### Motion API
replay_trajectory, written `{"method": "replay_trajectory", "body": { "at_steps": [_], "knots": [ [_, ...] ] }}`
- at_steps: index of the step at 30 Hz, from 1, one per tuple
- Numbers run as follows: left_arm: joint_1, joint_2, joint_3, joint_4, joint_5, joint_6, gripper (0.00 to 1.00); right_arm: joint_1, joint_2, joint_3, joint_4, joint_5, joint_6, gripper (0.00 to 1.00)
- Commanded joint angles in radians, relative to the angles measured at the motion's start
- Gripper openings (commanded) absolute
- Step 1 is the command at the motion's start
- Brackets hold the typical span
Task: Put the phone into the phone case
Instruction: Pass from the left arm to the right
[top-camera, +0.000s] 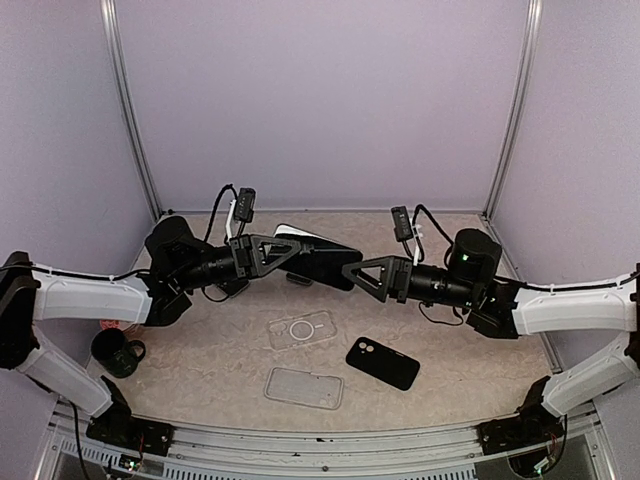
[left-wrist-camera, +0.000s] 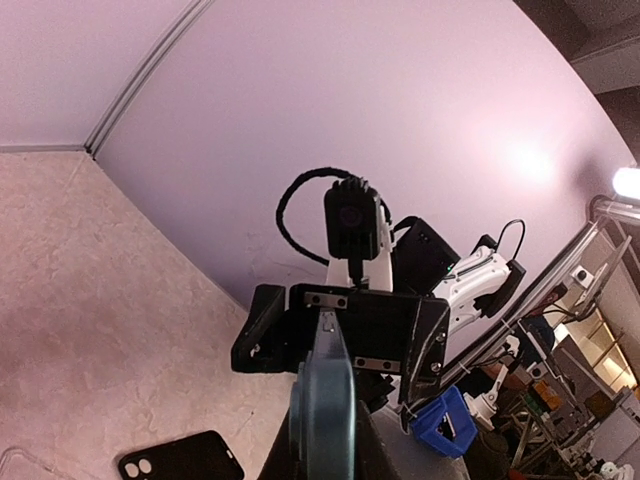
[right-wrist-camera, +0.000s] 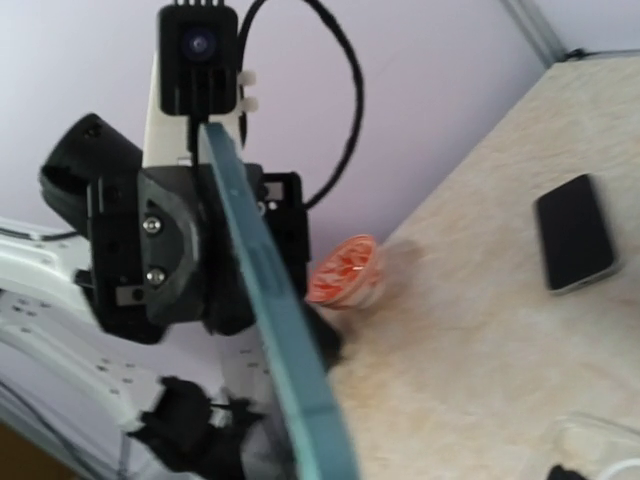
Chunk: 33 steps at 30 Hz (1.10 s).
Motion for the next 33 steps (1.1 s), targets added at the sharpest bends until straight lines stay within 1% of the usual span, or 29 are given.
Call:
{"method": "replay_trajectory", "body": {
  "at_steps": [1, 7, 15, 25, 33],
  "knots": [
    [-0.021, 0.021, 0.005, 0.193, -0.035, -0.051, 0.00, -0.007, 0.040, 0.035, 0.131, -0.087, 0.108, 0.97],
    [-0.048, 0.072, 0.027, 0.229, -0.060, -0.071, 0.00, -0.008, 0.092, 0.045, 0.239, -0.134, 0.177, 0.93],
    [-0.063, 0.111, 0.024, 0.263, -0.115, -0.079, 0.00, -0.007, 0.102, 0.045, 0.301, -0.134, 0.224, 0.87],
    [-0.066, 0.148, 0.019, 0.311, -0.145, -0.103, 0.00, -0.007, 0.146, 0.046, 0.392, -0.170, 0.283, 0.78],
    [-0.073, 0.155, 0.015, 0.287, -0.161, -0.106, 0.00, -0.007, 0.151, 0.044, 0.377, -0.152, 0.260, 0.69]
  ]
}}
